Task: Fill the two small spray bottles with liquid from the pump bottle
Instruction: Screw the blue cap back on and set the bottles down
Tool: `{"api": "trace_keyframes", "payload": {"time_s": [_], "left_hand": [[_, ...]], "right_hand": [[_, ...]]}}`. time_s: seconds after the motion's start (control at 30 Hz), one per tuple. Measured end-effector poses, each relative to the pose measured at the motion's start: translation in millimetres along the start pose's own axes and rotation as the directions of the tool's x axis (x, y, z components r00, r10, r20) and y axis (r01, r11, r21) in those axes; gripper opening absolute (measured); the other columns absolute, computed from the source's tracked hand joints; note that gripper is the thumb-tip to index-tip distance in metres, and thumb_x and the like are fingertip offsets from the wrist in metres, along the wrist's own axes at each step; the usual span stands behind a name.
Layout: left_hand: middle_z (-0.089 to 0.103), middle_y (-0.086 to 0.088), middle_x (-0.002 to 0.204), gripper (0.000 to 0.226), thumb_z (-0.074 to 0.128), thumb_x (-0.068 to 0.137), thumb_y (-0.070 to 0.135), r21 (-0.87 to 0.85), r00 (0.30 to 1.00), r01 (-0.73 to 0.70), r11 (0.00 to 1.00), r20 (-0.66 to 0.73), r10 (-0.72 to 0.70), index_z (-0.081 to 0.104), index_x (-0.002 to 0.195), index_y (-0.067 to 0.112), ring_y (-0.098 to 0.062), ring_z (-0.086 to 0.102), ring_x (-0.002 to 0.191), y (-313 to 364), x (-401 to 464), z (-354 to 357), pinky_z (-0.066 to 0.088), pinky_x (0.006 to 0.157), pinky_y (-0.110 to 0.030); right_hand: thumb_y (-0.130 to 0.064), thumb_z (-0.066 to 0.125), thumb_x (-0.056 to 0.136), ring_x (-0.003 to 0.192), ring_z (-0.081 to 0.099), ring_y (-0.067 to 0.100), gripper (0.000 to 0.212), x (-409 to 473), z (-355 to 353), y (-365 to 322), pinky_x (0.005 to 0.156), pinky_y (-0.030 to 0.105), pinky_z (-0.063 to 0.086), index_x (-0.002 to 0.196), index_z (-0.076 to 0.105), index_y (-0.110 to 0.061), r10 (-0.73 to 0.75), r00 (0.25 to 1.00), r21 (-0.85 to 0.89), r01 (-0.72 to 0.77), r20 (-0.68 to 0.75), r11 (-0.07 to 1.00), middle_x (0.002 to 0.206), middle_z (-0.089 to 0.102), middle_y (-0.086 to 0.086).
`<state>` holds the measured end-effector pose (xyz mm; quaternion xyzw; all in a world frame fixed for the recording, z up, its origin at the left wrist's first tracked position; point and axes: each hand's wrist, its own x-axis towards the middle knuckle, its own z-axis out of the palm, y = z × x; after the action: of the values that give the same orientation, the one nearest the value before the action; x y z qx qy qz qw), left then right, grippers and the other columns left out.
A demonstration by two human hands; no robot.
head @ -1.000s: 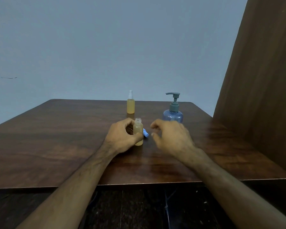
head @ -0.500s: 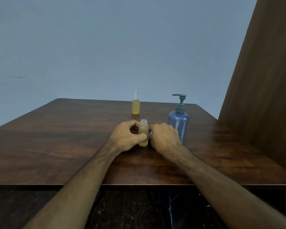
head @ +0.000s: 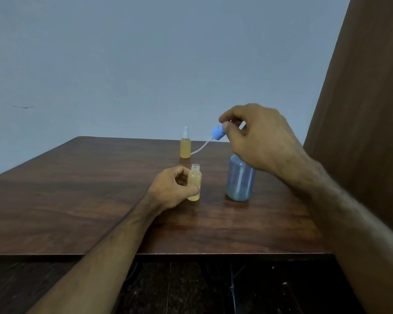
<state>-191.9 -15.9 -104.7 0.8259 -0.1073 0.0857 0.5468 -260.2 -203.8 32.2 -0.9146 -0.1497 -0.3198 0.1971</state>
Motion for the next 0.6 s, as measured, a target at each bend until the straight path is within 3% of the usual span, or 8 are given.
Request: {"api": "trace_keyframes", "payload": {"time_s": [0.1, 0.23, 0.3, 0.43, 0.53, 0.6], "left_hand": [[0.074, 0.011, 0.075, 0.030, 0.077, 0.056, 0.029, -0.008, 1.000, 0.003, 1.000, -0.003, -0.003, 0.073, 0.085, 0.023, -0.008, 0.066, 0.070, 0, 0, 1, 0.057, 0.075, -0.033], [0.073, 0.013, 0.073, 0.030, 0.078, 0.056, 0.030, -0.005, 1.000, 0.004, 1.000, -0.012, -0.004, 0.073, 0.085, 0.023, -0.007, 0.065, 0.069, -2, 0, 0, 0.056, 0.073, -0.031], [0.073, 0.014, 0.073, 0.029, 0.079, 0.058, 0.030, 0.003, 1.000, 0.001, 1.000, -0.009, -0.001, 0.073, 0.085, 0.024, -0.006, 0.065, 0.069, -3, 0, 0, 0.055, 0.070, -0.027], [0.073, 0.013, 0.075, 0.023, 0.082, 0.066, 0.022, 0.027, 1.000, -0.012, 1.000, -0.022, 0.012, 0.073, 0.087, 0.023, -0.004, 0.064, 0.068, -2, 0, 0, 0.052, 0.068, -0.022], [0.073, 0.012, 0.077, 0.021, 0.082, 0.070, 0.018, 0.039, 1.000, -0.011, 0.999, -0.028, 0.012, 0.073, 0.088, 0.022, -0.002, 0.063, 0.067, -2, 0, 0, 0.050, 0.066, -0.019], [0.073, 0.013, 0.077, 0.022, 0.083, 0.069, 0.019, 0.042, 1.000, -0.012, 0.999, -0.026, 0.013, 0.073, 0.088, 0.023, -0.002, 0.064, 0.068, -2, 0, 0, 0.050, 0.066, -0.019]], "right_hand": [[-0.028, 0.050, 0.102, 0.063, 0.055, 0.007, 0.024, 13, -2, -2, 0.059, 0.021, 0.040, 0.104, 0.074, -0.025, -0.016, 0.999, -0.009, 0.017, 0.043, 1.000, 0.103, 0.075, -0.010], [-0.029, 0.049, 0.102, 0.051, 0.043, 0.006, 0.027, 20, -1, -5, 0.055, 0.022, 0.036, 0.101, 0.076, -0.022, -0.031, 0.996, -0.057, 0.036, 0.086, 0.998, 0.094, 0.075, -0.010], [-0.029, 0.050, 0.102, 0.052, 0.044, 0.007, 0.028, 21, 2, -6, 0.054, 0.024, 0.037, 0.101, 0.076, -0.020, -0.035, 0.994, -0.086, 0.044, 0.099, 0.995, 0.085, 0.071, -0.008], [-0.029, 0.050, 0.102, 0.063, 0.054, 0.009, 0.028, 23, 10, -8, 0.059, 0.026, 0.041, 0.104, 0.076, -0.020, -0.016, 0.989, -0.123, 0.034, 0.145, 0.992, 0.097, 0.076, -0.004], [-0.029, 0.052, 0.101, 0.085, 0.066, 0.018, 0.027, 24, 14, -11, 0.075, 0.033, 0.055, 0.108, 0.076, -0.020, 0.008, 0.984, -0.139, 0.017, 0.176, 0.990, 0.100, 0.076, -0.001], [-0.029, 0.052, 0.101, 0.090, 0.067, 0.020, 0.026, 25, 16, -14, 0.081, 0.038, 0.058, 0.106, 0.076, -0.019, 0.006, 0.980, -0.155, 0.025, 0.198, 0.988, 0.102, 0.076, -0.001]]}}
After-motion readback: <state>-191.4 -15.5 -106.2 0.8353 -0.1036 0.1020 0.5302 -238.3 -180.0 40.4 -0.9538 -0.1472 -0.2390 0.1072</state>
